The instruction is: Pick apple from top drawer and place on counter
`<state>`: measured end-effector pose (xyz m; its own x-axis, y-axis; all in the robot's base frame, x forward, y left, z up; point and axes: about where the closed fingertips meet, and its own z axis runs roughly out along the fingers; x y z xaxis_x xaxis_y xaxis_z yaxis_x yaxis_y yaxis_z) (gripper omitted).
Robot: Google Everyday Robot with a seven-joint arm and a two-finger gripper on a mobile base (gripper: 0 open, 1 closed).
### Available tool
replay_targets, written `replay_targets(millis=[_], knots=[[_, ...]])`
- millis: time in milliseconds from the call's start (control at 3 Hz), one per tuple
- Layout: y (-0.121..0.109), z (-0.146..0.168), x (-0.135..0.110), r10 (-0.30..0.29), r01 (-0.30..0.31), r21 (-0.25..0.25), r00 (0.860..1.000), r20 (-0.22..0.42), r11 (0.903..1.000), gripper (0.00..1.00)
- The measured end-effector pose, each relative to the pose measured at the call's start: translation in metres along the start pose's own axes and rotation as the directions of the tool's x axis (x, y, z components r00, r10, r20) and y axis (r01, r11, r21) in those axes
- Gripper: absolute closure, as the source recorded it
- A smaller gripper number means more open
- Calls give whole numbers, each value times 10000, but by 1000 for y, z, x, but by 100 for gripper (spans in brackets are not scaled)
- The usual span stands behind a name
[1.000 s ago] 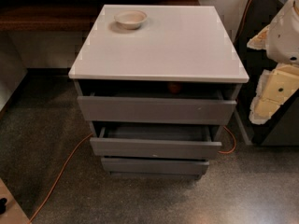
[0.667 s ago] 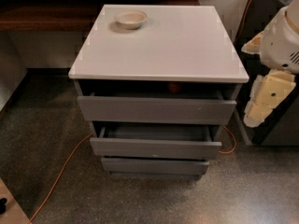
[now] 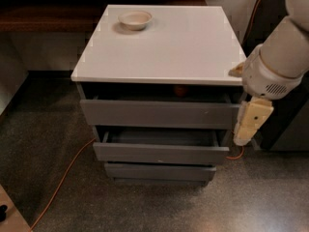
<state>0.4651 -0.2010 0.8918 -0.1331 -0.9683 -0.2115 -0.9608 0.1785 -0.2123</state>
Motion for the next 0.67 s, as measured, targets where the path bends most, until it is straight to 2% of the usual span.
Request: replay_targets(millis=[667], knots=[[-5,54,-4,-787,768,422,9960,435,9961,0]])
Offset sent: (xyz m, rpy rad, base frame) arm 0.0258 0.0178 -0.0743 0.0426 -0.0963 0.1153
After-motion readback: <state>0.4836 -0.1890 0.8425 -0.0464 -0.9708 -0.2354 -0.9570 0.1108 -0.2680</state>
